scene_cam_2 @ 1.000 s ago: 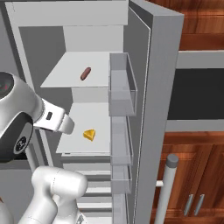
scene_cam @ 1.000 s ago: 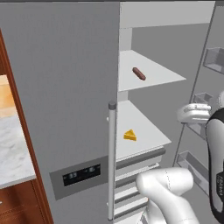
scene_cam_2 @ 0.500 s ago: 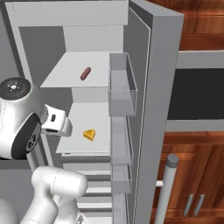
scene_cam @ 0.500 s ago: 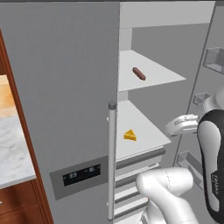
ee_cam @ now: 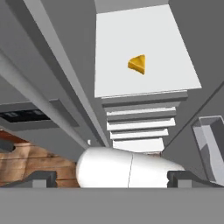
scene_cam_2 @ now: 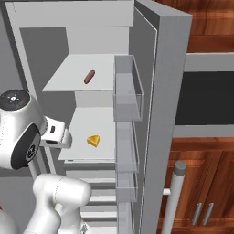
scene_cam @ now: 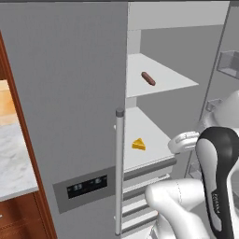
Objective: Retrieve the sausage and cheese from the fridge and place them on the cutting board on the counter.
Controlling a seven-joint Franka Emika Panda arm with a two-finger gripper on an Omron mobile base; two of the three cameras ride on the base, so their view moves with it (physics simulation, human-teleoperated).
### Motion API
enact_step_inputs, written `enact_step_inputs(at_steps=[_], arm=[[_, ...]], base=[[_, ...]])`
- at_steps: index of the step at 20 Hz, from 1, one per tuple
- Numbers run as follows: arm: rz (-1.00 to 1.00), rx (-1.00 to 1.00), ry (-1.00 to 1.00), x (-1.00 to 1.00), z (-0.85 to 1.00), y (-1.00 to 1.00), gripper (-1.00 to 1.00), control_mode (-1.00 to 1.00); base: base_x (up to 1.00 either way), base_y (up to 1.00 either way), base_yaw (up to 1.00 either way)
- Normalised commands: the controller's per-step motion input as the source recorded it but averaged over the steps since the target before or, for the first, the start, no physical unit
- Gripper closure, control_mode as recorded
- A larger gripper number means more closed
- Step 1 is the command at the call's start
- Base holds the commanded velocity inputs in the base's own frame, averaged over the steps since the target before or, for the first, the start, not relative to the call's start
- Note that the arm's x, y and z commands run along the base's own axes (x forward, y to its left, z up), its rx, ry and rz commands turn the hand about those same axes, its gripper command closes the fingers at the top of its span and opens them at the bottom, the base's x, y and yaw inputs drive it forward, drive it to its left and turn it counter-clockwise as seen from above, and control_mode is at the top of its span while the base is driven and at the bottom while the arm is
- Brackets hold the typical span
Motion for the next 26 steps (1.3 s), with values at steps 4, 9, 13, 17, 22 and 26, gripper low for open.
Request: enact_step_inputs(at_steps=[4, 9, 13, 17, 22, 26], arm=[[0.00, -0.04, 0.01, 0.41, -0.41, 0.00, -1.00, -1.00], [0.00, 0.00, 0.03, 0.48, -0.36, -0.07, -1.00, -1.00], [0.00, 0.00, 0.02, 0.44, -0.30, -0.01, -1.00, -1.00], [0.00, -0.01, 0.00, 0.39, -0.39, 0.00, -1.00, -1.00], [0.02, -0.04, 0.00, 0.31, -0.52, 0.00, -1.00, -1.00], [0.11, -0.03, 0.00, 0.56, -0.49, -0.04, -1.00, -1.00]], base=[[0.00, 0.00, 0.00], [0.00, 0.00, 0.00], [0.00, 0.00, 0.00], [0.00, 0.00, 0.00], [0.00, 0.00, 0.00], [0.00, 0.00, 0.00]])
